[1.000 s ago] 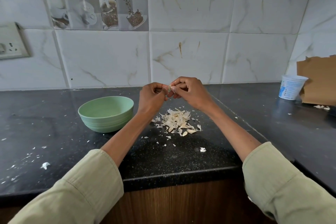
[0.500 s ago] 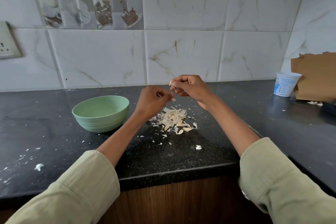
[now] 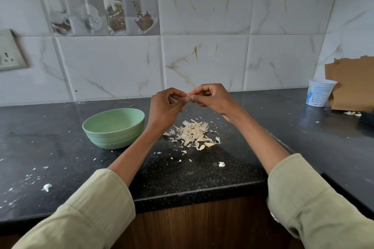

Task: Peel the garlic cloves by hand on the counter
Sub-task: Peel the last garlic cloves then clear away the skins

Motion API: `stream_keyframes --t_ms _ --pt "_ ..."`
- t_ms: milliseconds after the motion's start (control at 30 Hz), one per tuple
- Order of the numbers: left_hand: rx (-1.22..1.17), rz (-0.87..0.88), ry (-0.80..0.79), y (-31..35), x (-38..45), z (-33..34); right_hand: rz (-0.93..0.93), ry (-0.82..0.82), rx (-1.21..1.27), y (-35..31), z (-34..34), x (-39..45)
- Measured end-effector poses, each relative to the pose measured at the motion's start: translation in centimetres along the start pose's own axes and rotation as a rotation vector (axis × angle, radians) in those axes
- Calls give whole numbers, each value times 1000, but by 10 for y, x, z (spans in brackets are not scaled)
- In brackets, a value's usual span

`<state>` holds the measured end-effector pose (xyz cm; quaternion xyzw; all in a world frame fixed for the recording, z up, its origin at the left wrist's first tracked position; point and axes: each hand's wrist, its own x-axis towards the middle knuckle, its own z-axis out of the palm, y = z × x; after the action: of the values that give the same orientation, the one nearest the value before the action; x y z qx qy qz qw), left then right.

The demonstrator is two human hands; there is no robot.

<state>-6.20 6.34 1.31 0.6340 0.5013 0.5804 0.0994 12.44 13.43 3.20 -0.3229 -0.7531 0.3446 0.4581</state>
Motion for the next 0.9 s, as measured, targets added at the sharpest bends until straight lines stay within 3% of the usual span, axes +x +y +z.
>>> stream_keyframes --t_ms 433,733,900 --pt "151 -14 55 0 -1 -1 -112 15 -141 0 1 -1" --pt "-193 -191 49 4 -1 -4 -158 21 -129 -3 3 -2" --pt "-268 -301 -5 -3 3 -1 -164 -6 -117 -3 2 -3"
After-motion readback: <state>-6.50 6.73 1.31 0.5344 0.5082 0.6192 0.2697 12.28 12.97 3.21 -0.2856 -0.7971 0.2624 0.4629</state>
